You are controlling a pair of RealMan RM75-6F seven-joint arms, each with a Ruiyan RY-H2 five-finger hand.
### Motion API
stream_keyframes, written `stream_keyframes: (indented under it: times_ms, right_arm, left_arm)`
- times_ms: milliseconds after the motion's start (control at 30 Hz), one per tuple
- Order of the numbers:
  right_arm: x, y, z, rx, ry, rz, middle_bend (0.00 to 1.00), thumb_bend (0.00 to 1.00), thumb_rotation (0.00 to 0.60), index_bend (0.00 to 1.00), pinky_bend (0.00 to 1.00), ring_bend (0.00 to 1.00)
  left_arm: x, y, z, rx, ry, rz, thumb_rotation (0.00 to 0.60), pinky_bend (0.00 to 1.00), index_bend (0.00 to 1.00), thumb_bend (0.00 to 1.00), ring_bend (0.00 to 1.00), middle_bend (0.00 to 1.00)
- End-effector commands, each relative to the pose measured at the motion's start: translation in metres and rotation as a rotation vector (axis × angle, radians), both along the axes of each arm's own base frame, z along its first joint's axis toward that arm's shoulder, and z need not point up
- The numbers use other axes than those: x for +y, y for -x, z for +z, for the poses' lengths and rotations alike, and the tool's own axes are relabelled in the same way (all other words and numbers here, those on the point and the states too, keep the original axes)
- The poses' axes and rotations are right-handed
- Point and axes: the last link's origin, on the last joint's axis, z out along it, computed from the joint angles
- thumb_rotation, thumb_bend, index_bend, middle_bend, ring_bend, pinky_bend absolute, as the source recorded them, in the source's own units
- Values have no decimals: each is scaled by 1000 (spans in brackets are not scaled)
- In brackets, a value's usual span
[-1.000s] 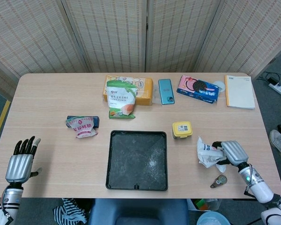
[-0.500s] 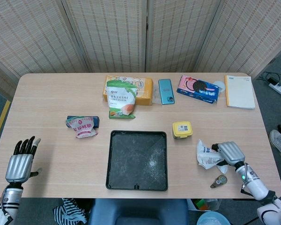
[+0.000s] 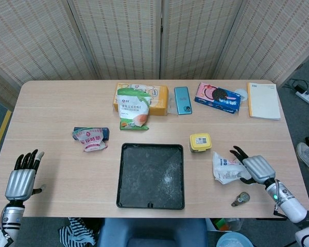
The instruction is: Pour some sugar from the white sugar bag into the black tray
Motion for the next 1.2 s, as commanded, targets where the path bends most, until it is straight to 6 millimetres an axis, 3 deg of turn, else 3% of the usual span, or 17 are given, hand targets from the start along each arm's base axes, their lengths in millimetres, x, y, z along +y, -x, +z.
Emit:
stream_keyframes:
  times_ms: [33,167,233,300,433,533,800,1200]
  right_arm:
    - [10,-9,20,-32,6,4,0,272,600,0,1000,677]
    - [20,-19,49,-166,53,-7,0,272,600,0,985,625]
    - [26,-22,65,-212,117,13,0,271,600,0,904,582]
    - [32,-21,77,-220,194,33,0,272,600,0,720,497]
    - [45,-18,90,-128,355,43,0,272,600,0,323,228]
    - [58,-17,89,-80,450,36,0,272,600,0,152,89]
    - [101,7,81,-96,531,-35,0,273,600,0,26,21]
    - [107,-4,78,-105,552,24,0,272,600,0,0,0]
  left_arm:
    - [0,0,0,-2,1,-1,600,0,0,172,35,0]
    - [0,-1,0,-9,5,-3,600,0,0,173,35,0]
    - [0,-2,1,-16,2,-8,600,0,0,172,35,0]
    - [0,-3,3,-26,-2,-12,600,0,0,171,35,0]
    - [0,-5,5,-47,2,-24,600,0,0,172,35,0]
    - [2,-6,6,-61,14,-33,600,0,0,172,34,0]
    - [3,-7,14,-113,19,-49,600,0,0,171,21,0]
    - [-4,-10,18,-136,29,-72,600,0,0,171,14,0]
